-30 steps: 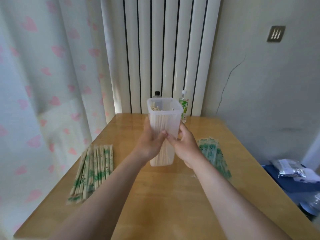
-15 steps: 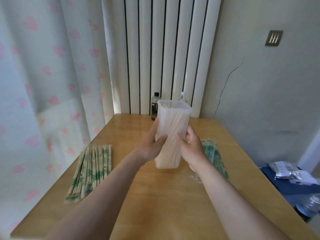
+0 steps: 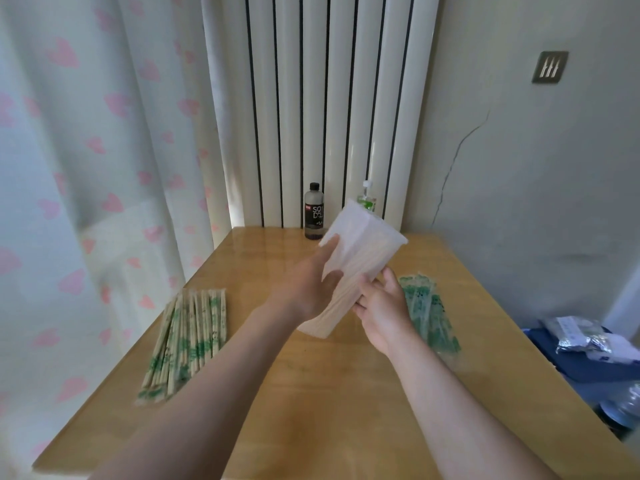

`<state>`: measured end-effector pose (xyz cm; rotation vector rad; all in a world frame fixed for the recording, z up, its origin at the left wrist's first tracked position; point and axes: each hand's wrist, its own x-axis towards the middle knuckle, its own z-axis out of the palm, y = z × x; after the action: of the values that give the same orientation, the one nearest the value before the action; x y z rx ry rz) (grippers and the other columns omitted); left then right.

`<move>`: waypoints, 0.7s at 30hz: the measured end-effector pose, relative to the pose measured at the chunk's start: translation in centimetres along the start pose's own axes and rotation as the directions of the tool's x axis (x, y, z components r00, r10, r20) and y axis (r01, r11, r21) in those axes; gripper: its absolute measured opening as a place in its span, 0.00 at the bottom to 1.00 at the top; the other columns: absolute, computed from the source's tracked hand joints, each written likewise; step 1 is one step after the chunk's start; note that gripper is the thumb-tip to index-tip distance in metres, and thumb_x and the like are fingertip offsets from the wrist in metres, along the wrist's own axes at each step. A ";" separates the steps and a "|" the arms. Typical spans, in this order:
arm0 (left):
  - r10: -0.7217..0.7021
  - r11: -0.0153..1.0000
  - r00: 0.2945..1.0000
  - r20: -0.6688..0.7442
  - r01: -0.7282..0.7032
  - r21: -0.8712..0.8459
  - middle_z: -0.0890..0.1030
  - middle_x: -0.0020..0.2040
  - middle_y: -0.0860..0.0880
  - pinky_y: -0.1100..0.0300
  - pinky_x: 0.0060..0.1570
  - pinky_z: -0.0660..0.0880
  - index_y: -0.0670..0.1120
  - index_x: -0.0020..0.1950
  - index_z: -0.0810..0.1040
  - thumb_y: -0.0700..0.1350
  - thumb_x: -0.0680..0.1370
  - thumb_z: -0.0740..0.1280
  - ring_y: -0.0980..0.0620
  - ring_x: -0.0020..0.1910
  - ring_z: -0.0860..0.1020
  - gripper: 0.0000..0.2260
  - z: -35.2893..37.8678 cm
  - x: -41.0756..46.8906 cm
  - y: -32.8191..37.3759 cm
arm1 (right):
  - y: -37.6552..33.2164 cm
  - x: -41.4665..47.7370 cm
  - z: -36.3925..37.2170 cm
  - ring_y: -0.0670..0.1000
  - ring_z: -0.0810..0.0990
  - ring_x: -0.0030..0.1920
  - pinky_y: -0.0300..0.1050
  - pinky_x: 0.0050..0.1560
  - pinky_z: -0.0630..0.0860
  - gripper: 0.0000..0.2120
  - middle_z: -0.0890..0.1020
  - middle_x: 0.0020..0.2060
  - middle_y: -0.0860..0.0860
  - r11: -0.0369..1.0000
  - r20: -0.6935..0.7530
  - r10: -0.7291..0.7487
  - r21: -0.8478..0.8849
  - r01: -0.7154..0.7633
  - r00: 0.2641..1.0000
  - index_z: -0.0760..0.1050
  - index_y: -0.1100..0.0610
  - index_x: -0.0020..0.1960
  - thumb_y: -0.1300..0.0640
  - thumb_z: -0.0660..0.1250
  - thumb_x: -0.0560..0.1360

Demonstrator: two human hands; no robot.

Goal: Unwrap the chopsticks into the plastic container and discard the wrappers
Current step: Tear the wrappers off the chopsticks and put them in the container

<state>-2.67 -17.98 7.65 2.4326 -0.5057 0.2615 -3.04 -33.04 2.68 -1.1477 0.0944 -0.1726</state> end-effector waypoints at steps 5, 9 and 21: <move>0.058 0.988 0.998 0.021 -0.060 0.142 0.57 0.82 0.51 0.48 0.70 0.68 0.59 0.82 0.51 0.46 0.84 0.60 0.42 0.75 0.66 0.29 1.2 0.5 1.2 | 0.3 -0.2 -1.2 0.58 0.82 0.62 0.60 0.66 0.77 0.18 0.83 0.62 0.57 0.985 -0.025 0.036 0.168 -0.031 0.999 0.71 0.48 0.71 0.63 0.61 0.85; -0.008 0.995 1.000 -0.022 0.010 0.098 0.64 0.79 0.50 0.51 0.69 0.66 0.52 0.82 0.54 0.44 0.83 0.61 0.44 0.74 0.68 0.29 0.4 0.6 -0.6 | 1.0 -0.4 0.3 0.57 0.82 0.63 0.60 0.66 0.77 0.16 0.83 0.61 0.56 0.996 0.013 0.026 0.081 -0.027 1.000 0.72 0.46 0.67 0.62 0.62 0.84; -0.211 0.917 0.977 -0.034 0.186 -0.354 0.70 0.68 0.51 0.48 0.63 0.76 0.49 0.74 0.64 0.40 0.78 0.68 0.47 0.64 0.75 0.26 2.6 -0.5 -4.9 | 1.4 -0.1 0.9 0.37 0.77 0.59 0.47 0.59 0.78 0.24 0.79 0.57 0.35 0.851 0.087 -0.189 -0.483 0.207 0.978 0.66 0.41 0.76 0.59 0.63 0.84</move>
<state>-0.88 -15.91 2.76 2.0981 -0.2436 0.1562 -2.85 -31.67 1.75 -1.6727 -0.0165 -0.3243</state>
